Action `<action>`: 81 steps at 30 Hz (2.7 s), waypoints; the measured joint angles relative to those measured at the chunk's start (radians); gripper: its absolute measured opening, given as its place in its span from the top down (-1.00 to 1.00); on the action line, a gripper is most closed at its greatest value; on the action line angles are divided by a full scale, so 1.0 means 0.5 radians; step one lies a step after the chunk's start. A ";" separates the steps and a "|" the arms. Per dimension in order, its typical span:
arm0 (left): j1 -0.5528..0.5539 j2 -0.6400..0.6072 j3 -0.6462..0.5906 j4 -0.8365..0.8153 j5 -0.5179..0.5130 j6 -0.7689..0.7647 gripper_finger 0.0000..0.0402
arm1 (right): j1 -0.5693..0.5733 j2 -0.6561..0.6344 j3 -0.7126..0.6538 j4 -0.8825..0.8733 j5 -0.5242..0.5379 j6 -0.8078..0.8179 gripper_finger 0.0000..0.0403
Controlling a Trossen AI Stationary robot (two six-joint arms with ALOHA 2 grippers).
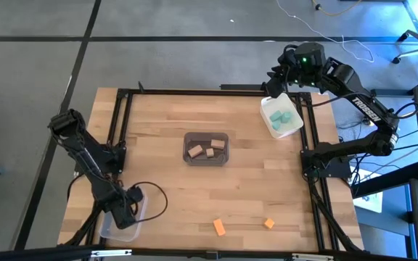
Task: Sort & place blocks by color
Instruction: Put the top yellow block into the transparent bin, then put the right yellow block into the transparent bin
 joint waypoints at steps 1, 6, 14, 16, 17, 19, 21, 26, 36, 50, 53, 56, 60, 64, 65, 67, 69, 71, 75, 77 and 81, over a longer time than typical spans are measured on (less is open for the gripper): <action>0.000 0.000 0.000 0.000 -0.022 0.000 0.26 | 0.001 0.000 0.000 0.000 0.000 0.000 0.40; 0.000 0.000 0.000 0.013 -0.083 -0.003 0.26 | 0.000 0.000 0.000 0.000 0.000 0.000 0.40; 0.002 0.000 0.000 0.031 -0.212 -0.006 0.26 | 0.000 0.000 0.000 0.000 0.000 -0.002 0.40; 0.002 0.000 0.000 0.048 -0.252 -0.016 0.26 | 0.000 0.000 0.000 0.001 0.000 0.000 0.40; 0.002 0.000 0.000 0.054 -0.265 -0.015 0.26 | 0.001 0.000 0.000 0.000 0.000 -0.002 0.40; 0.002 0.000 0.000 0.073 -0.279 -0.016 0.26 | 0.000 0.000 0.000 0.000 0.000 -0.002 0.40; 0.002 0.000 0.000 0.108 -0.280 -0.021 0.26 | 0.000 0.000 0.000 0.000 0.000 0.000 0.40; 0.002 0.000 0.000 0.197 -0.285 -0.104 0.26 | 0.000 0.000 0.000 0.000 0.000 0.000 0.40; 0.002 0.000 0.001 0.241 -0.347 -0.174 0.16 | 0.001 0.000 0.000 0.001 0.000 0.000 0.40; -0.013 0.000 0.103 0.160 -0.189 -0.061 0.07 | 0.000 0.000 0.000 0.000 0.000 0.000 0.40; -0.012 0.000 0.185 0.098 -0.238 -0.059 0.08 | 0.001 0.000 0.000 0.001 0.000 -0.002 0.40; -0.011 0.000 0.306 -0.068 -0.324 -0.055 0.08 | 0.000 0.000 0.000 0.001 0.000 -0.003 0.40; -0.013 0.000 0.513 -0.429 -0.465 -0.110 0.09 | 0.000 0.000 0.000 0.010 -0.022 -0.004 0.40; -0.012 -0.001 0.713 -0.732 -0.709 -0.221 0.09 | -0.001 -0.001 0.000 -0.066 -0.585 -0.237 0.40; -0.011 -0.002 0.754 -0.777 -0.749 -0.222 0.09 | 0.000 -0.001 0.000 -0.080 -0.782 -0.291 0.40; -0.011 -0.002 0.825 -0.843 -0.804 -0.213 0.09 | 0.003 -0.001 0.000 -0.111 -1.133 -0.367 0.40; -0.011 -0.002 0.876 -0.879 -0.821 -0.214 0.09 | 0.005 -0.002 0.000 -0.199 -1.428 -0.456 0.40; -0.011 -0.002 0.907 -0.913 -0.850 -0.214 0.09 | 0.026 -0.002 0.000 -0.330 -1.594 -0.565 0.40; -0.011 -0.002 0.944 -0.977 -1.031 -0.214 0.09 | 0.140 0.008 0.000 -0.647 -1.522 -0.755 0.40; -0.011 -0.002 0.956 -1.023 -1.099 -0.222 0.09 | 0.230 0.018 0.000 -0.732 -1.468 -0.780 0.40; 0.006 -0.002 0.958 -1.121 -1.132 -0.313 0.09 | 0.452 0.050 0.000 -0.823 -1.342 -0.724 0.40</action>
